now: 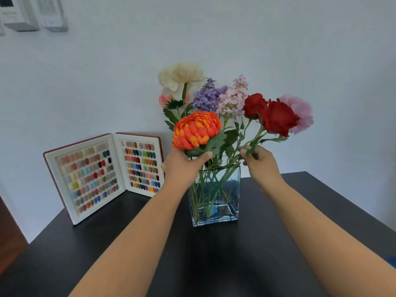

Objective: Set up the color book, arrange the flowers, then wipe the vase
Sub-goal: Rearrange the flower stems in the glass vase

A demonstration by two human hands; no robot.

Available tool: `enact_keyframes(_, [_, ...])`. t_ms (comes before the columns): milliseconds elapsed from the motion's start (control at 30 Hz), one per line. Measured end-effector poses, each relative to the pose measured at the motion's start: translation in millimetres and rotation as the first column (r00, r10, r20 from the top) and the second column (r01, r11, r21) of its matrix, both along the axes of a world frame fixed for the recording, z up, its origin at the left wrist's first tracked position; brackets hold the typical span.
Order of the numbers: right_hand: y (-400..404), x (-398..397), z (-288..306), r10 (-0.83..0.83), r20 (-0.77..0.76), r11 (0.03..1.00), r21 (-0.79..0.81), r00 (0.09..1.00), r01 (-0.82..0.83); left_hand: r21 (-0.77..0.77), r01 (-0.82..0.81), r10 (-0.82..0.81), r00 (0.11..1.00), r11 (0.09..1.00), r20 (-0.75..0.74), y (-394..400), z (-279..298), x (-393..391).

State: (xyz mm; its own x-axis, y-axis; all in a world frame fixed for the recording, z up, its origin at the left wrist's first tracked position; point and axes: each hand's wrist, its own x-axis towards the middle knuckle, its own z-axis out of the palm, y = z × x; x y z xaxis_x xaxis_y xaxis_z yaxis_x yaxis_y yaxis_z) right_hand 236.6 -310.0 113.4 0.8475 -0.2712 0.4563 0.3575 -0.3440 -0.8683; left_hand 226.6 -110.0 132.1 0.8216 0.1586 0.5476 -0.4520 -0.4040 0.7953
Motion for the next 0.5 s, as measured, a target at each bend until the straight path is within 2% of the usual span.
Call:
enact_keyframes(100, [-0.5,4.4,5.9,-0.047,-0.010,0.978,-0.204,0.999,0.044,-0.017,0.026,-0.026,0.999,1.000,0.020,-0.8,3.0,8.8])
enact_keyframes(333, [-4.9,10.5,26.4,-0.130,0.017,0.904,-0.409,0.991,0.125,0.053,0.013,-0.014,1.000,0.999,0.016,9.6,8.0,27.3])
enact_keyframes(500, [-3.4,17.0,42.8,-0.134,0.031,0.867,-0.480,0.990,0.133,0.182,0.034,-0.038,0.999,0.983,0.018,24.6,28.9,37.7])
